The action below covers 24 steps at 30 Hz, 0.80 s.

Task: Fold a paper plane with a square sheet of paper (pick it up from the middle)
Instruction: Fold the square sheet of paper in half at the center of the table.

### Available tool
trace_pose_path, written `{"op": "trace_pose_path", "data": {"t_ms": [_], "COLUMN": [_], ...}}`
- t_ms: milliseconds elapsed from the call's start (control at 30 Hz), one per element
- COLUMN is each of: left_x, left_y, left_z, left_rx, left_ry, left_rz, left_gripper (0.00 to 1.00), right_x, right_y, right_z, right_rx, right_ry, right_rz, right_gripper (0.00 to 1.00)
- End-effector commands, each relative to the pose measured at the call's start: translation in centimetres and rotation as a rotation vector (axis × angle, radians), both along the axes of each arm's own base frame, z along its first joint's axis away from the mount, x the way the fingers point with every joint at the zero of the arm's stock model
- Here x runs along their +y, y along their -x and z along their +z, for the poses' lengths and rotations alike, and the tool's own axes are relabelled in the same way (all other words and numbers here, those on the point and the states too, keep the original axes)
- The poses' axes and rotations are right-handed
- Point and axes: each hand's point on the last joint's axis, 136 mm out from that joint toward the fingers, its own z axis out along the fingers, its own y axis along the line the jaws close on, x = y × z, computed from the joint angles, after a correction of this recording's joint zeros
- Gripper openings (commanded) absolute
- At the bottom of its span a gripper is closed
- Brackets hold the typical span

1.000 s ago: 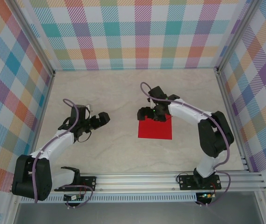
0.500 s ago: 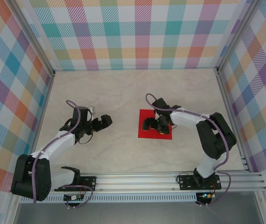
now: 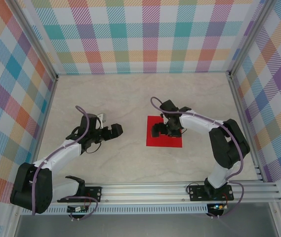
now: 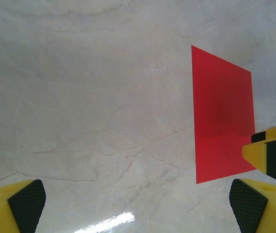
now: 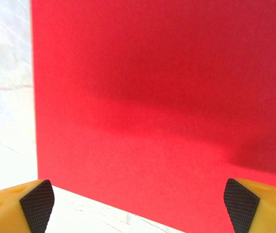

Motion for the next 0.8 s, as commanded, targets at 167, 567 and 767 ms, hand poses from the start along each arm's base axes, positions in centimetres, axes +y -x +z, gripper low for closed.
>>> {"op": "trace_pose_path", "data": {"t_ms": [167, 567, 767], "left_x": [1.3, -1.7, -2.5], "left_y": [-1.0, -2.5, -2.7], "left_z": [0.9, -1.7, -2.3], "left_rx": [-0.105, 0.057, 0.079], "left_ry": [-0.073, 0.001, 0.001], "left_rz": [0.07, 0.034, 0.009], "left_gripper": [1.0, 1.0, 1.0], "right_x": [-2.9, -0.7, 0.0], "right_y": [-1.9, -4.1, -5.1], "right_z": [1.7, -0.7, -1.4], "right_rx": [-0.047, 0.066, 0.083], "right_ry": [0.161, 0.194, 0.203], "right_rz": [-0.195, -0.219, -0.205], "right_gripper": [1.0, 1.0, 1.0]}}
